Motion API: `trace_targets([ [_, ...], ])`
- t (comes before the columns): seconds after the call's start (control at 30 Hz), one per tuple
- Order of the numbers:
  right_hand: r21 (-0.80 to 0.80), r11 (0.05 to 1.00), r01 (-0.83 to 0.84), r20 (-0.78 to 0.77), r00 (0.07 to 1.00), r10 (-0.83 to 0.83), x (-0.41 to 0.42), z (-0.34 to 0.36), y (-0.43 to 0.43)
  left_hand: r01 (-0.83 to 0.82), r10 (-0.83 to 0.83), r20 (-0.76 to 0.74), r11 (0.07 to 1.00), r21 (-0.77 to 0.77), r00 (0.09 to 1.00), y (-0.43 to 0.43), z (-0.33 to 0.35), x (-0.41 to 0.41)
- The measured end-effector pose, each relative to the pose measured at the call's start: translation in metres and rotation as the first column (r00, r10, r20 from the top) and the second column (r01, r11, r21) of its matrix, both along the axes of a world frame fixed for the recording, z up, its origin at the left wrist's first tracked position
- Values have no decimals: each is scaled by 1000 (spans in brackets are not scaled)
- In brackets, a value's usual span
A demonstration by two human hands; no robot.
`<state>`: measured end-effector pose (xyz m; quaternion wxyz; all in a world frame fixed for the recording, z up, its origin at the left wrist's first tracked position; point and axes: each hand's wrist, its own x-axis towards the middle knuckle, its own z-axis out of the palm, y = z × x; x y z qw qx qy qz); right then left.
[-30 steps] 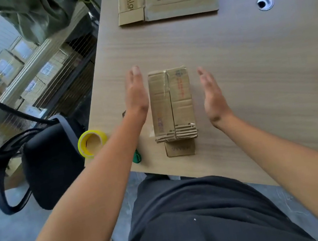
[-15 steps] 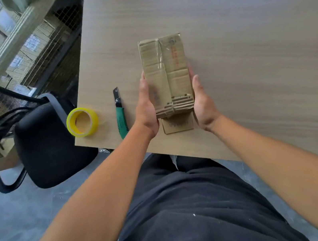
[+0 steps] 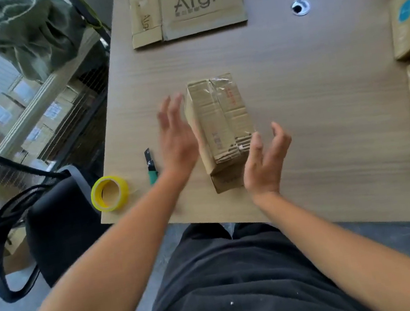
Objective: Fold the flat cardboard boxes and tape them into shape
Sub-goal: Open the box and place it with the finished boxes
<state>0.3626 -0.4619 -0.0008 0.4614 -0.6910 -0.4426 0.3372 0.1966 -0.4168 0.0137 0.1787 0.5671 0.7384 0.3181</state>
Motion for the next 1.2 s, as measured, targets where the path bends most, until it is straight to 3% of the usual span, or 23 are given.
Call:
trace_targets([
  [0.03, -78, 997, -13, -28, 1000, 11, -5, 5, -8, 83, -72, -146, 994, 73, 987, 25, 8, -6],
  [0.07, -166, 985, -37, -58, 998, 27, -11, 8, -14, 152, -139, -214, 987, 46, 967, 50, 17, -8],
  [0.13, -314, 947, -69, -162, 987, 18, -25, 14, -20, 283, -328, -242, 938, -201, 913, 95, 30, -3],
  [0.2, -363, 930, -53, -286, 956, -57, -37, 17, -13, 346, -458, -199, 839, -421, 867, 118, 34, 11],
  [0.37, -412, 881, 232, -435, 800, -414, -46, 10, 19, 250, -400, -240, 840, -482, 884, 119, 25, 28],
  [0.43, -365, 899, 242, -515, 752, -412, -43, 3, 17, 218, -336, -161, 840, -498, 928, 112, 22, 18],
  [0.5, -316, 930, 185, -583, 735, -345, -40, -1, 12, 235, -254, 36, 818, -525, 966, 99, 22, 3],
  [0.57, -362, 928, 91, -597, 741, -306, -34, -2, 10, 307, -215, 230, 789, -532, 949, 82, 21, -14],
  [0.7, -544, 833, -96, -511, 826, -238, -18, 13, 6, 382, -162, 517, 853, -355, 841, 38, 9, -45],
  [0.8, -394, 915, -81, -563, 808, -171, -6, 41, -2, 348, -77, 716, 906, -240, 694, 11, 7, -59],
  [0.97, -96, 995, -7, -457, 889, -38, -5, 72, -11, 220, 34, 835, 958, -184, 550, -9, 14, -58],
  [1.1, -42, 999, -8, -440, 898, -12, -6, 71, -28, 270, -2, 752, 934, -235, 660, -10, 6, -53],
  [1.2, -117, 989, 86, -506, 852, -134, 2, 66, -33, 300, -71, 708, 932, -205, 703, -15, -6, -52],
])
